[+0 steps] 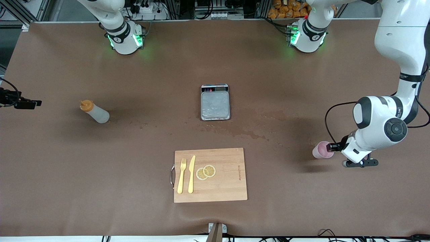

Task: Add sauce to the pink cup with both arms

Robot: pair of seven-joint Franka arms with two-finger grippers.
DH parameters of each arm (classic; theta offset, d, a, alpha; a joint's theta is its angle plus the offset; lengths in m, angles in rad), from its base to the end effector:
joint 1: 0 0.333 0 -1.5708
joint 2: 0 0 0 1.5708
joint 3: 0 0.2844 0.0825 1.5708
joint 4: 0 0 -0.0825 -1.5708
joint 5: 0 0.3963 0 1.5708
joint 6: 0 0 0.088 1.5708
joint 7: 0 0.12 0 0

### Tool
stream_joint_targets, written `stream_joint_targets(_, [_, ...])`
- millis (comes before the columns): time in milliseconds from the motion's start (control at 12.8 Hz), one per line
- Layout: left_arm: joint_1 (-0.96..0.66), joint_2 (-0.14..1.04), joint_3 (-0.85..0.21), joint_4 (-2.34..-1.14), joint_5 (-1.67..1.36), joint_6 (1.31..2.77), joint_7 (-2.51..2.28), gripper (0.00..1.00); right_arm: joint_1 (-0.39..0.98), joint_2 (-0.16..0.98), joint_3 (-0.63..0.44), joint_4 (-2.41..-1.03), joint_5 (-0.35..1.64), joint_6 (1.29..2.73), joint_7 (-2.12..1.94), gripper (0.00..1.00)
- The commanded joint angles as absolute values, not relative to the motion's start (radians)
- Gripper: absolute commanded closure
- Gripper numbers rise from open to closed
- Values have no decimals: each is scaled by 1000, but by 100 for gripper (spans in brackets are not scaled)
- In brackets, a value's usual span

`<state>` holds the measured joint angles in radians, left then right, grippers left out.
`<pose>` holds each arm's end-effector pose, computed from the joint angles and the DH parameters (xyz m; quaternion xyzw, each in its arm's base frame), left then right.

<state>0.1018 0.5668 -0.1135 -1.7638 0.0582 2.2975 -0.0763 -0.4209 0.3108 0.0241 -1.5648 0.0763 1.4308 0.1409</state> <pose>0.6509 -0.0027 0.1947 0.9996 0.0210 -0.0148 0.0084 0.5533 -0.2222 0.3926 -0.9387 0.2616 0.2132 0.0695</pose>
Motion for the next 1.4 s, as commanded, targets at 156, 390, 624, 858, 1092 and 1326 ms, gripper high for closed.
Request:
stream_joint_targets(156, [101,577,-127,-1759,21,2312,-86,100,-589,523,41,-1450,281,1410,219,0])
stream_joint_targets(390, [115,534,-178,-1761,21,2275,-78,100,-649,619,41,-1445,404,1346,277,0])
stream_joint_targets(624, [110,454,-265,-1759,21,2177,-84,100,-675,702,41,-1451,511,1304,356,0])
stream_joint_targets(858, [117,416,-374,-1761,20,2123,-138,100,-695,768,41,-1454,572,1307,428,0])
stream_joint_targets(1092, [107,400,-509,-1759,25,2108,-361,100,-696,822,41,-1457,595,1301,442,0])
stream_joint_targets(1326, [59,397,-601,-1761,37,2108,-601,100,-703,883,41,-1466,597,1296,402,0])
